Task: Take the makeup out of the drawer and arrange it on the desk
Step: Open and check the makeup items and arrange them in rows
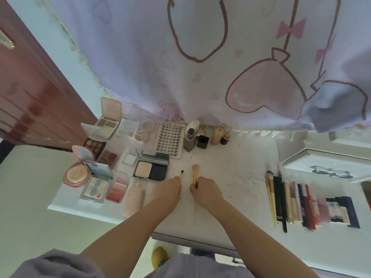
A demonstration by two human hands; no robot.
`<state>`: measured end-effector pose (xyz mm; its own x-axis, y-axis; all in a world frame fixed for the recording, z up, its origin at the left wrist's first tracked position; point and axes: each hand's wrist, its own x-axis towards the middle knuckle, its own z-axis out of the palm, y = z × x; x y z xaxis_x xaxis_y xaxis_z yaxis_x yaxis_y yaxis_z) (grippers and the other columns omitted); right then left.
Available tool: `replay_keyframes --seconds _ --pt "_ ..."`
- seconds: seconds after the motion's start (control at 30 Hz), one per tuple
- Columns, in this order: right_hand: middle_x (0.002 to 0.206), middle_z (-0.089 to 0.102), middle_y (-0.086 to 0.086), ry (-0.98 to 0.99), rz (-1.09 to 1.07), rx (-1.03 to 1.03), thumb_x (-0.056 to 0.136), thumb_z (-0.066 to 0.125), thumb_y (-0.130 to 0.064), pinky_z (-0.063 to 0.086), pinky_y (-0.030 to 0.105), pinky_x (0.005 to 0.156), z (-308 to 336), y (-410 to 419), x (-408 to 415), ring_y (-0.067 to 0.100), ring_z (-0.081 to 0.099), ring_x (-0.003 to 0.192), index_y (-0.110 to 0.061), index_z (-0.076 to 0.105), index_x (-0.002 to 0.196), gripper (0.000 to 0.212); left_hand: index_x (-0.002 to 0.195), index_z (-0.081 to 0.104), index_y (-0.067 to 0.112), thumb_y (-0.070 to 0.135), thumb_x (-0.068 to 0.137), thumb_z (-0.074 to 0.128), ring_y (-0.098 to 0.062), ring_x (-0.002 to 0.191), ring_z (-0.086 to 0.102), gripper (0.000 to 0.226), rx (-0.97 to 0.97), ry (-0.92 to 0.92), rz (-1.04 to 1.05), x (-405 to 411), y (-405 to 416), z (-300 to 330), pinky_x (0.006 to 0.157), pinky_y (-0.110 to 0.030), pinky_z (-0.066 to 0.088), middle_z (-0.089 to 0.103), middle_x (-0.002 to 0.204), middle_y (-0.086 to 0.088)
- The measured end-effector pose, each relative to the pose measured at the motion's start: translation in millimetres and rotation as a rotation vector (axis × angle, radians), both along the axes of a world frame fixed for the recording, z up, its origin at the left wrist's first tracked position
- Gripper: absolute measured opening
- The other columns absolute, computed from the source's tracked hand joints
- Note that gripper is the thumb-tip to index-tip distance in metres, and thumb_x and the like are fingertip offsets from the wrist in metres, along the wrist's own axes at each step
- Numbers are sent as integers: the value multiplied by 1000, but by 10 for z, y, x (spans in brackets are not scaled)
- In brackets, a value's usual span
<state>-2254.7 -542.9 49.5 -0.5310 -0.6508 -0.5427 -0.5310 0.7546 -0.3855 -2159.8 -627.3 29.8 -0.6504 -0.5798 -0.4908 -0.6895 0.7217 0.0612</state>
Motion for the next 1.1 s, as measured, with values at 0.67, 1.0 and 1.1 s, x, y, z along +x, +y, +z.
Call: replay_keyframes --seconds 0.67,1.0,1.1 --pt "90 66 9 263 -313 12 98 40 -26 44 27 66 136 1121 -1287 25 61 80 -10 58 106 25 116 44 13 39 101 29 -27 86 61 34 150 262 -252 -1114 699 316 64 -31 39 63 100 -8" --pt "97 68 3 259 -179 42 98 38 -45 49 28 70 -22 1403 -1739 19 63 83 -16 60 105 37 117 51 12 36 100 35 -25 102 60 35 278 127 -195 -1990 1313 153 70 -28 34 61 113 -6" --pt "99 67 5 328 -99 118 99 35 -46 47 28 67 -97 1340 -1747 22 64 90 -14 58 107 40 113 54 12 35 98 36 -24 98 62 33 236 107 -166 -1980 1272 118 67 -28 36 63 110 -6"
